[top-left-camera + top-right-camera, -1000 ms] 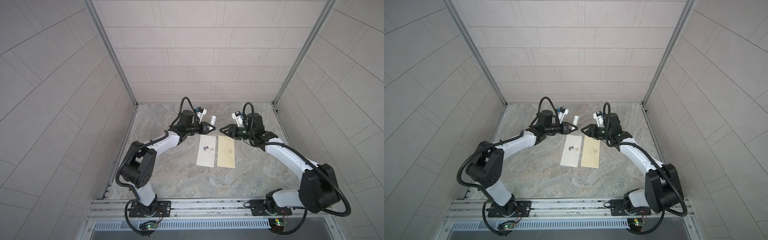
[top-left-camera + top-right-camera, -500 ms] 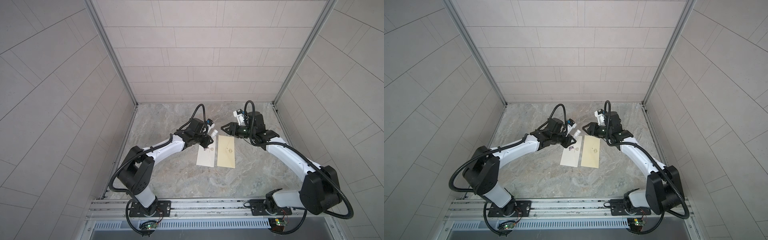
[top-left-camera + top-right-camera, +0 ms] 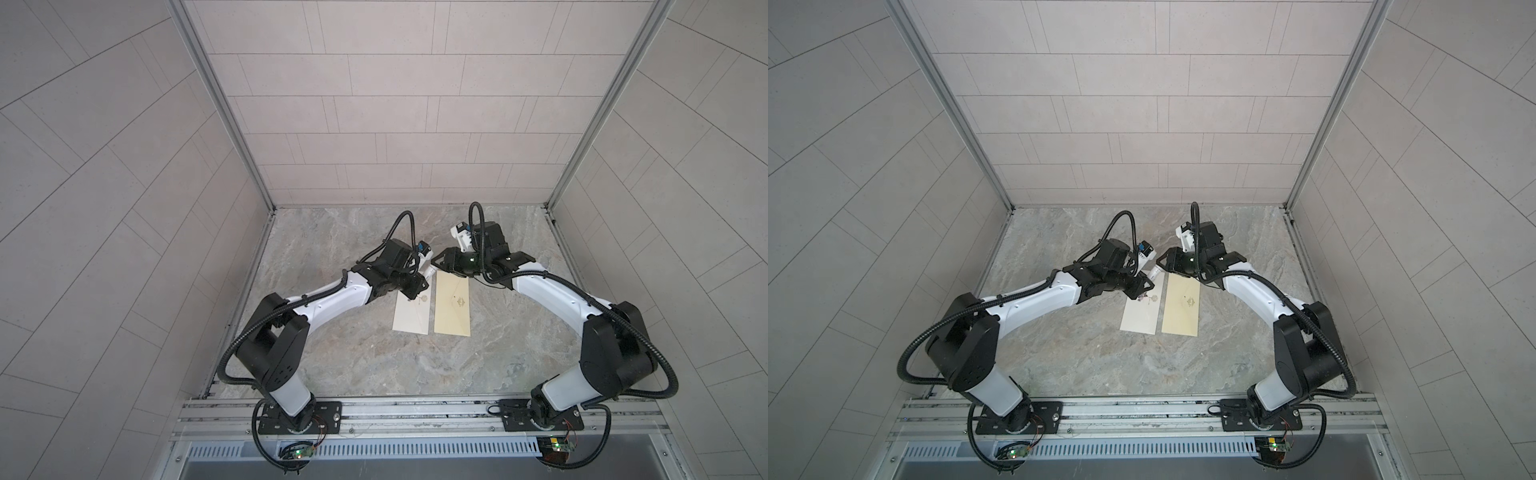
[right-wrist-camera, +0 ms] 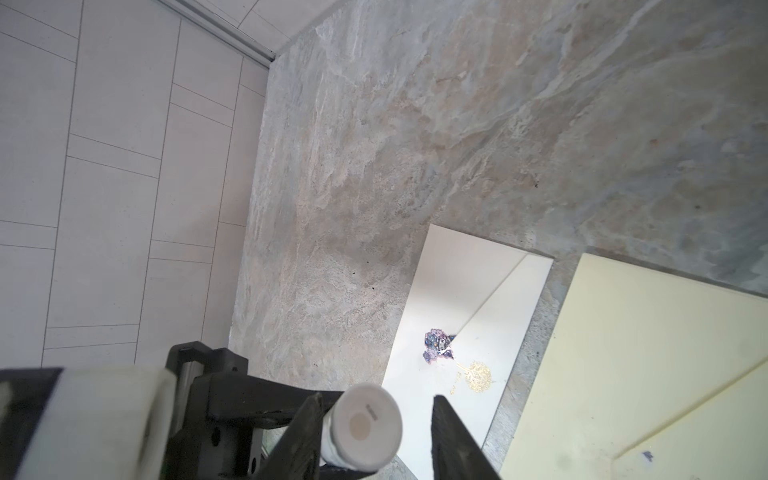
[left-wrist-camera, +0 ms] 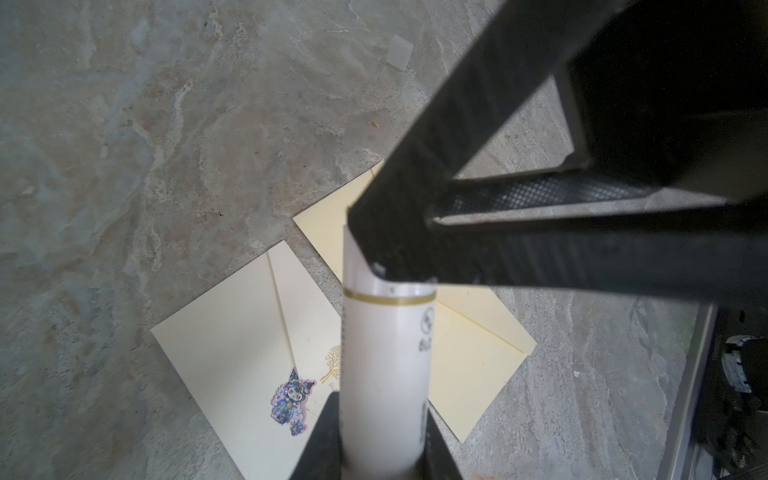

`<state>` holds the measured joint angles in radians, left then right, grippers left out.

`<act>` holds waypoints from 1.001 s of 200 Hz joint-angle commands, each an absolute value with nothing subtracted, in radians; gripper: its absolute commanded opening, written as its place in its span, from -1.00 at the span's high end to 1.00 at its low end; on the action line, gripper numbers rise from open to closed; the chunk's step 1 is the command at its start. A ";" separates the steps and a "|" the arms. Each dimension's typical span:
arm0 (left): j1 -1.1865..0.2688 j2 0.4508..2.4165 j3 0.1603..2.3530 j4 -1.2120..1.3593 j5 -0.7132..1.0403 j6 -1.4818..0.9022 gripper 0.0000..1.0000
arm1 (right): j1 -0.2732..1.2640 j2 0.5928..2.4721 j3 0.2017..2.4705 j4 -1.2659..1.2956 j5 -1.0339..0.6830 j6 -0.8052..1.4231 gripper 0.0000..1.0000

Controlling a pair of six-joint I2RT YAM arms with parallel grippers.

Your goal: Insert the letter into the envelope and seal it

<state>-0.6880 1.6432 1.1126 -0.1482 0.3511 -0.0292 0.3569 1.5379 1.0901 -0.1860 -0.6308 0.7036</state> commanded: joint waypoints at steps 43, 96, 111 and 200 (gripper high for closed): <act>-0.696 1.611 1.098 -0.145 0.332 -0.009 1.00 | 0.383 1.575 1.082 -0.117 -0.646 0.764 0.48; -0.691 1.615 1.094 -0.081 0.347 -0.071 1.00 | 0.385 1.574 1.033 -0.034 -0.689 0.831 0.83; -0.684 1.611 1.099 -0.057 0.378 -0.113 1.00 | 0.385 1.566 1.022 -0.028 -0.700 0.829 0.90; -0.428 1.638 1.014 0.891 1.077 -0.964 1.00 | 0.354 1.401 0.946 -0.034 -0.962 0.658 1.00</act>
